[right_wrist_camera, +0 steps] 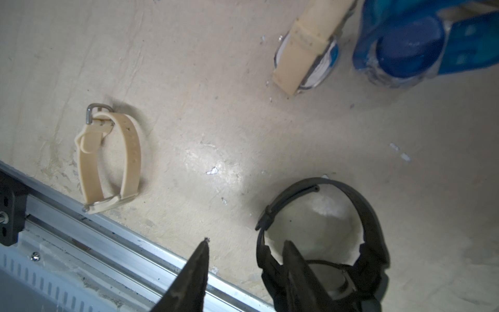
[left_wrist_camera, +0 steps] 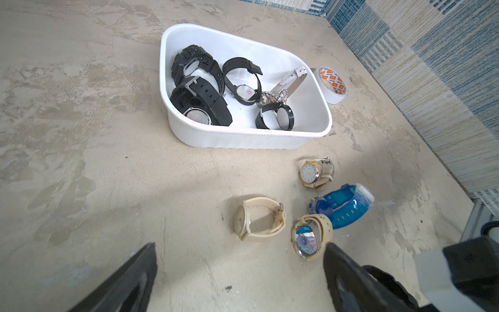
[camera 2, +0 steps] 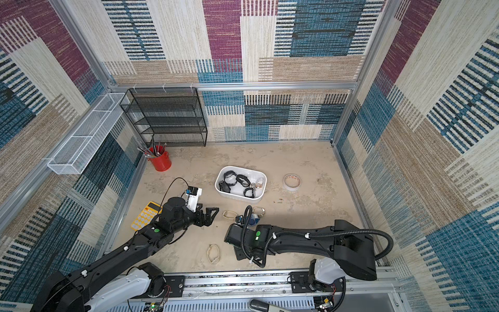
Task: Put the watch into the storage box
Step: Pick up the watch at the center of the board.
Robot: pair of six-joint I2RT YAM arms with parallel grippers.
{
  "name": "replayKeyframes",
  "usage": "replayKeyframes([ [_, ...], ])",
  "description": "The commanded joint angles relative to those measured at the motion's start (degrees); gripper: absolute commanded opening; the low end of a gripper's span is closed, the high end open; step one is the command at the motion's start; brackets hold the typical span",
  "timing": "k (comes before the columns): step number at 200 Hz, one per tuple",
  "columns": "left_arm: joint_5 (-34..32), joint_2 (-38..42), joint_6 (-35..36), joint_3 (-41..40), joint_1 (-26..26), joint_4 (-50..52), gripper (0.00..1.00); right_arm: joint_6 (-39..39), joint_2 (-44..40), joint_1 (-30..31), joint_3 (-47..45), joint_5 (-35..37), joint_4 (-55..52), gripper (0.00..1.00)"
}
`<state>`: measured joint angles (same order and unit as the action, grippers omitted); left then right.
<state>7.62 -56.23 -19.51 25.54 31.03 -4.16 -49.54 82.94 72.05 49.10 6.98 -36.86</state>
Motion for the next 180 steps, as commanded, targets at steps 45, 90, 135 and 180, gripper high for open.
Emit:
replayKeyframes([
  [45, -0.5, -0.1, 0.3, -0.1, 0.0, -0.5, 0.97, -0.4, 3.2, 0.1, -0.3, 2.2, 1.9, 0.37],
  [90, -0.4, 0.1, 0.1, 0.0, 0.0, -0.3, 0.97, 0.2, 4.6, 0.1, -0.2, 2.8, 2.9, 0.2],
  [135, -0.4, 0.0, 0.0, 0.1, 0.0, -0.3, 0.97, 0.8, 5.6, 0.2, 0.1, 3.8, 3.3, 0.07],
  [180, -0.4, 0.0, 0.0, 0.1, 0.0, -0.2, 0.97, 1.6, 4.6, 0.0, 0.4, 5.3, 4.3, 0.0],
])
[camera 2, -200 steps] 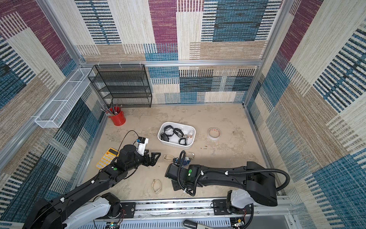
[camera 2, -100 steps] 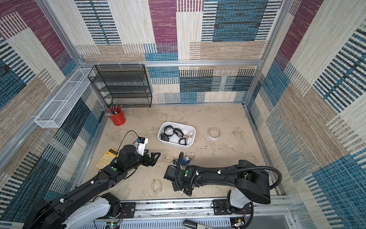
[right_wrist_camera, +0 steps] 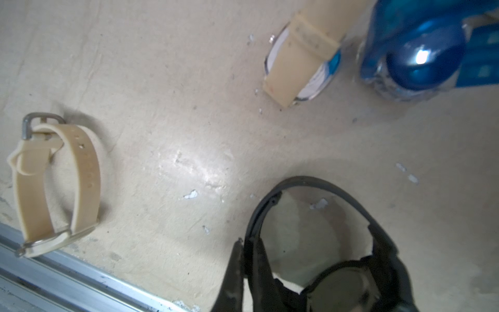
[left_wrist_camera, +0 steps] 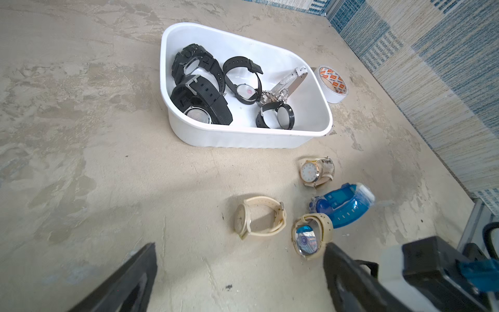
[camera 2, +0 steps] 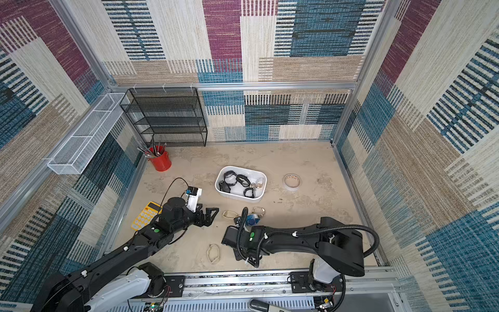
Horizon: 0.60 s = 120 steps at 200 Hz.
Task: Put the watch into the storage box
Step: Pick up the watch at the center of the board.
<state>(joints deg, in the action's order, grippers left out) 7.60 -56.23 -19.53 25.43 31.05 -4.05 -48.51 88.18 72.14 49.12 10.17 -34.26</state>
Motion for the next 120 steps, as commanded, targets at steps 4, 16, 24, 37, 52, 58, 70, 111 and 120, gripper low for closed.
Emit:
replayKeyframes([
  [4, -0.4, 0.0, 0.0, 0.2, 0.0, -0.4, 0.97, 0.7, -0.8, -0.1, 0.4, 2.1, 1.9, 0.0],
  [16, -0.4, -0.1, 0.0, 0.2, 0.0, -0.3, 0.97, 0.9, -1.5, 0.0, 0.2, 2.4, 2.6, 0.0],
  [24, -0.4, -0.1, 0.0, 0.3, 0.0, -0.3, 0.97, 1.1, -1.8, -0.1, 0.3, 2.5, 3.1, 0.0],
  [37, -0.2, -0.1, -0.2, 0.2, 0.0, -0.3, 0.97, 1.5, -2.6, -0.1, 0.4, 2.9, 3.8, 0.0],
  [52, 0.2, -0.2, -0.3, 0.3, 0.0, -0.4, 0.97, 2.0, -3.6, -0.1, 0.7, 3.4, 4.2, 0.0],
  [58, 0.4, -0.2, -0.3, 0.3, 0.0, -0.6, 0.97, 2.2, -4.1, -0.1, 0.8, 3.7, 4.2, 0.0],
  [70, 0.8, -0.3, -0.3, 0.3, 0.0, -0.5, 0.97, 2.7, -5.0, -0.2, 1.1, 4.3, 4.2, 0.0],
  [111, 2.0, -0.9, -0.4, 0.6, 0.0, -1.2, 0.97, 5.0, -9.5, -2.5, 1.5, 4.7, 5.2, 0.0],
  [120, 2.1, -0.9, -0.5, 0.6, 0.0, -1.4, 0.97, 5.8, -10.5, -3.4, 1.7, 4.6, 5.4, 0.0],
])
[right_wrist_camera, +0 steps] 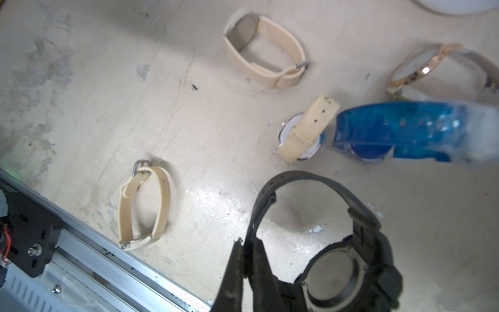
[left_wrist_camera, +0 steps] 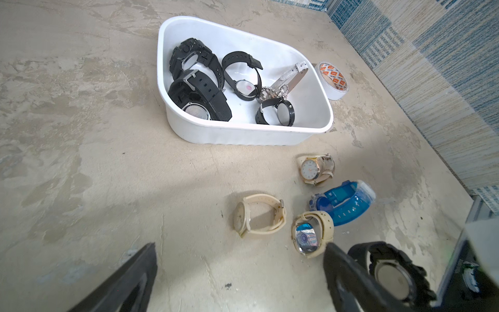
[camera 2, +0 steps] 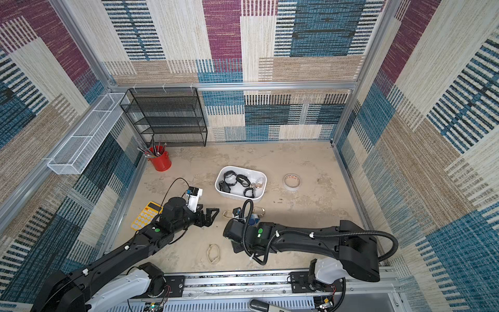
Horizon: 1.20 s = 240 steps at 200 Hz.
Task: Put the watch into the storage box
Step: Pick up the watch at the center of the board, then place the watch in the storage box.
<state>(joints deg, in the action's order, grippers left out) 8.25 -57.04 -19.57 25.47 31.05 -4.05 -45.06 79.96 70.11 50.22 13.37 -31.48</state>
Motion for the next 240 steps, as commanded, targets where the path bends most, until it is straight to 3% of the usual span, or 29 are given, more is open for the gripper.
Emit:
replayKeyframes([
  [1, 1.4, -0.1, -0.5, 0.6, 0.0, -1.3, 0.97, 2.4, -2.3, -1.5, 0.6, 1.4, 2.7, 0.0],
  [78, 4.6, -1.4, -0.6, 1.2, 0.0, -2.4, 0.97, 14.0, -4.2, -11.0, 7.9, 1.9, 3.7, 0.0],
  [157, 8.1, -1.7, -0.7, 2.5, 0.0, -4.1, 0.97, 25.5, 2.5, -20.3, 14.0, -0.7, 10.7, 0.0],
  [240, 8.5, -3.4, -1.4, 3.9, 0.0, -4.7, 0.96, 31.6, 11.0, -28.4, 16.4, -5.1, 16.8, 0.0],
])
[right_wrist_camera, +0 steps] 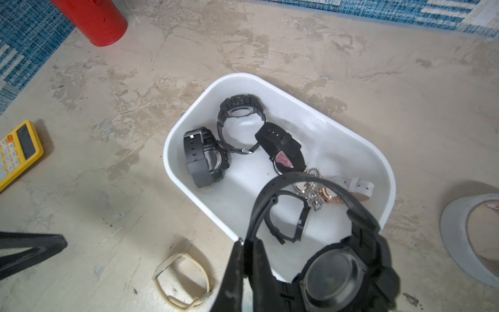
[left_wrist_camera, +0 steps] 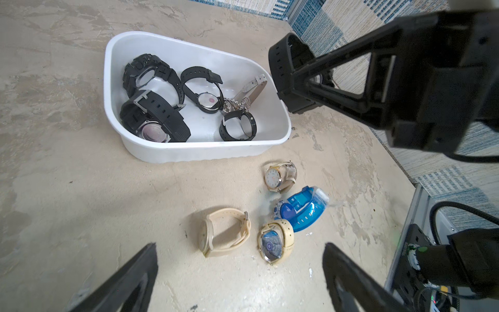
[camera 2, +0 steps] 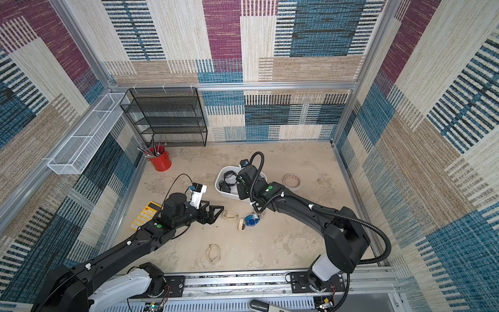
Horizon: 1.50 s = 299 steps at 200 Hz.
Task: Put the watch into the storage box
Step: Place the watch in the storage box.
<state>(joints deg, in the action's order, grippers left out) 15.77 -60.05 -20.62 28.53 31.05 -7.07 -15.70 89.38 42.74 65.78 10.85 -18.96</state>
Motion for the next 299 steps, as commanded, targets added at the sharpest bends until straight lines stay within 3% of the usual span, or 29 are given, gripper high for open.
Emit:
replayKeyframes([
  [1, 1.0, -0.4, -0.4, 0.8, 0.0, -1.6, 0.97, 2.3, 1.7, -1.1, 0.9, -2.7, 4.3, 0.0],
  [190, 1.4, -2.7, -0.6, 2.0, 0.0, -1.8, 0.96, 1.5, 11.1, -2.4, -2.0, -5.8, 7.6, 0.02],
  [217, 1.5, -2.6, -0.4, 2.5, -0.1, -1.3, 0.96, 1.0, 10.2, -2.4, -1.8, -5.7, 7.8, 0.17],
  [260, 0.6, -2.3, -1.3, 2.0, 0.0, -1.4, 0.96, 0.4, 5.5, -2.4, -3.7, -6.0, 8.4, 0.62],
  [299, -0.6, -0.7, -1.4, 1.5, 0.0, -0.1, 0.96, -1.2, -2.9, -2.4, -9.6, -4.7, 11.2, 0.89],
])
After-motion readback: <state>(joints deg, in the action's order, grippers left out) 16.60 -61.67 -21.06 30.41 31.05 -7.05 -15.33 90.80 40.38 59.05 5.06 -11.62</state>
